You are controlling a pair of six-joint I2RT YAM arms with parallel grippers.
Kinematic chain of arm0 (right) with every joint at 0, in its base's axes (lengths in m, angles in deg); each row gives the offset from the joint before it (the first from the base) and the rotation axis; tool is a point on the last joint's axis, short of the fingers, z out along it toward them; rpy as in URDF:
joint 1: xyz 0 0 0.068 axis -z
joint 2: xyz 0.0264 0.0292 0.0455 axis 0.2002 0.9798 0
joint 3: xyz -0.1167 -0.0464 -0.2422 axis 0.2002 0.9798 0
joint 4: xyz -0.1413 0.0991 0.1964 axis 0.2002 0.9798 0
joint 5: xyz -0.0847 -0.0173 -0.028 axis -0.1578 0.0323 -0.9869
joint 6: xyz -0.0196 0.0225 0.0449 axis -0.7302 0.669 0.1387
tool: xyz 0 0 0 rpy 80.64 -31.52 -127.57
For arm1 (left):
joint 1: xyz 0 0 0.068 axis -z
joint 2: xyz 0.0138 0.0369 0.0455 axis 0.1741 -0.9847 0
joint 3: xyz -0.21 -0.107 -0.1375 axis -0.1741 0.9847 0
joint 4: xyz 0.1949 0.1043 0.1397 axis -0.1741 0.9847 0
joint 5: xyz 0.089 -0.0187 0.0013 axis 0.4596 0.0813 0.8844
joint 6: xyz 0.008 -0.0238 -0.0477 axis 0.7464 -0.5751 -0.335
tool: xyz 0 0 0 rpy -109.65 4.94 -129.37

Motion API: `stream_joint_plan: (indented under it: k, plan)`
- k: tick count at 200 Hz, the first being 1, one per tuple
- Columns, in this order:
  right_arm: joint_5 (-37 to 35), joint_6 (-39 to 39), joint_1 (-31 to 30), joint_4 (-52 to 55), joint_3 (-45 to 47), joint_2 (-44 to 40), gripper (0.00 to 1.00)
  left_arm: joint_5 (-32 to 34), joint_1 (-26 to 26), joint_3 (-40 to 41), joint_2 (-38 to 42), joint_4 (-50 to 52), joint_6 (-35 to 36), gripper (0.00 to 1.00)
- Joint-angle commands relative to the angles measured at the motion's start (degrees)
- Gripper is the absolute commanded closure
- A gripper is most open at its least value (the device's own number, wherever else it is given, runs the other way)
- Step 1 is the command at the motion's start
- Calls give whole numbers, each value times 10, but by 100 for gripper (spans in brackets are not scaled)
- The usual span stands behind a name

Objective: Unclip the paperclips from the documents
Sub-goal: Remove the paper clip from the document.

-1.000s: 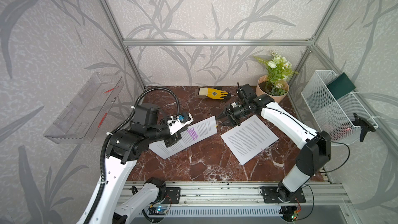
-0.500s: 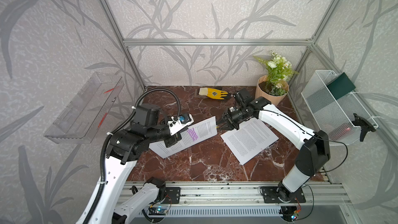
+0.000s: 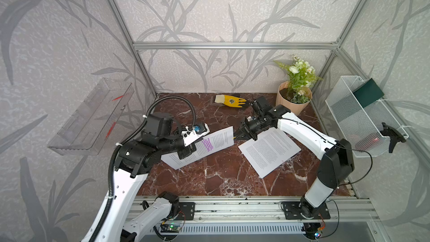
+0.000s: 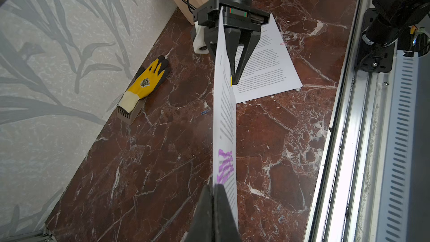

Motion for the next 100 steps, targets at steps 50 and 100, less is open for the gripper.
stream_joint_plan:
  k: [50,100]
  plan:
    - [-1,-11,-2,18,2,13,83,2,5,-16,5,-4,16,100]
    - [-4,-13,-2,24,4,15,88,3,6,-14,6,-2,17,100]
